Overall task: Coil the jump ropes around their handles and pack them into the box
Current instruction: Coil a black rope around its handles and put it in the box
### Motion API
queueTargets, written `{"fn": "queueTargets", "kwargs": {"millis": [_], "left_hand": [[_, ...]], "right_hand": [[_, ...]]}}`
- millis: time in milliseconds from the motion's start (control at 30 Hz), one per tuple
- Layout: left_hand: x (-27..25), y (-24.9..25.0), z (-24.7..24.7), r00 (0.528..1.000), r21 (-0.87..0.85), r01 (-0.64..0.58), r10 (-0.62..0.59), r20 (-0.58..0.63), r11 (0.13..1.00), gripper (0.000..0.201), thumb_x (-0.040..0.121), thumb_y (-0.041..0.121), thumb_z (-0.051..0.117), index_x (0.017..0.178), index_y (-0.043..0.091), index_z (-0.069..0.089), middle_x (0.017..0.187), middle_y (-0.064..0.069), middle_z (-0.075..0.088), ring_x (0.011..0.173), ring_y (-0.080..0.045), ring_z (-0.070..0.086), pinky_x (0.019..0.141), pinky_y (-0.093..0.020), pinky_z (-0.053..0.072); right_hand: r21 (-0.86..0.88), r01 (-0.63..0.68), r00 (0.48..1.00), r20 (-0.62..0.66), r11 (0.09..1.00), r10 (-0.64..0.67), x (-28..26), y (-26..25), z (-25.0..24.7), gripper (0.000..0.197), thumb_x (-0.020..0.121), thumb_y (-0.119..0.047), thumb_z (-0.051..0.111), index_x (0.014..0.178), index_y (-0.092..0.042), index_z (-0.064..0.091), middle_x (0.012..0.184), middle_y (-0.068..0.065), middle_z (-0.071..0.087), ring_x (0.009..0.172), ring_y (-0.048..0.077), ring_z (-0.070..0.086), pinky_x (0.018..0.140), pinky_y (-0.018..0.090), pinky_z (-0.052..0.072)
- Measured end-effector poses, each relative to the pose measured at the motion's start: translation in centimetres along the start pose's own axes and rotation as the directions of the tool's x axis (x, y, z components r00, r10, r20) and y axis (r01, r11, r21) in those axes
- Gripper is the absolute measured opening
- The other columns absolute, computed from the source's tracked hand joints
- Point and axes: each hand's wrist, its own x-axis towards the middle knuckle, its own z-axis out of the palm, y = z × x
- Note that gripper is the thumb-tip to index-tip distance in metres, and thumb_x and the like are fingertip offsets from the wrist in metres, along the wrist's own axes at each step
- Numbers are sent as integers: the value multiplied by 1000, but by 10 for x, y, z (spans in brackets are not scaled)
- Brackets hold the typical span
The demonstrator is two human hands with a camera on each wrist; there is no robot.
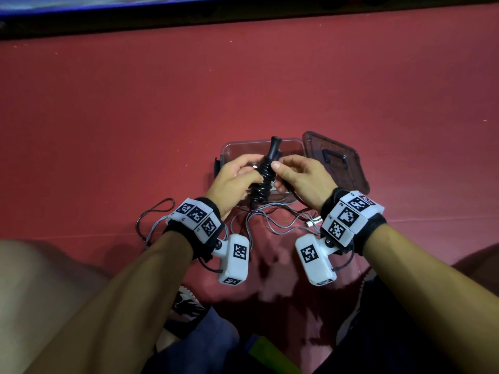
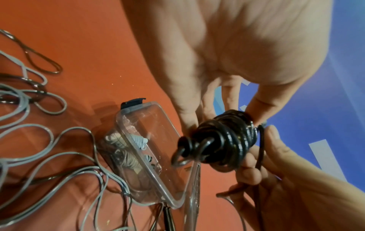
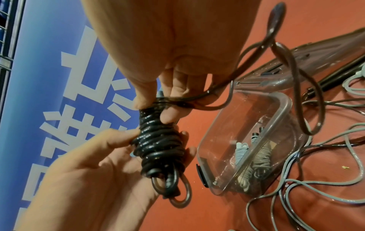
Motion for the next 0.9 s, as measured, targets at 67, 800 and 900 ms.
{"fn": "queueTargets", "kwargs": {"millis": [67, 800, 900], "left_hand": [[-1, 0, 1, 1000, -28, 7, -6, 18, 1000, 38, 94, -8, 49, 124, 11, 63, 99, -11, 71, 96, -24, 69, 91, -47, 57], [1, -2, -6, 998, 43, -55, 54, 16, 998, 50, 93, -7, 58, 132, 25, 59, 106, -10, 72, 98, -20, 70, 91, -42, 56], [1, 0, -7, 999, -20, -23, 24, 27, 1000, 55, 99, -8, 49, 143, 25, 52, 103, -9, 72, 95, -20, 70, 79, -35, 58]], "right_hand": [[3, -8, 1000, 14, 1000, 8, 2, 1, -2, 27, 97, -25, 64, 99, 2, 70, 66, 5, 65, 58, 14, 59, 66, 26, 52], [-292, 150, 989, 64, 945, -137, 5, 2, -8, 14, 96, -30, 58, 93, -19, 66, 73, -1, 71, 70, 21, 67, 83, 47, 55], [-373, 181, 983, 83, 910, -162, 3, 5, -7, 27, 98, -39, 50, 100, -23, 72, 77, -1, 71, 74, 17, 65, 83, 46, 54]]}}
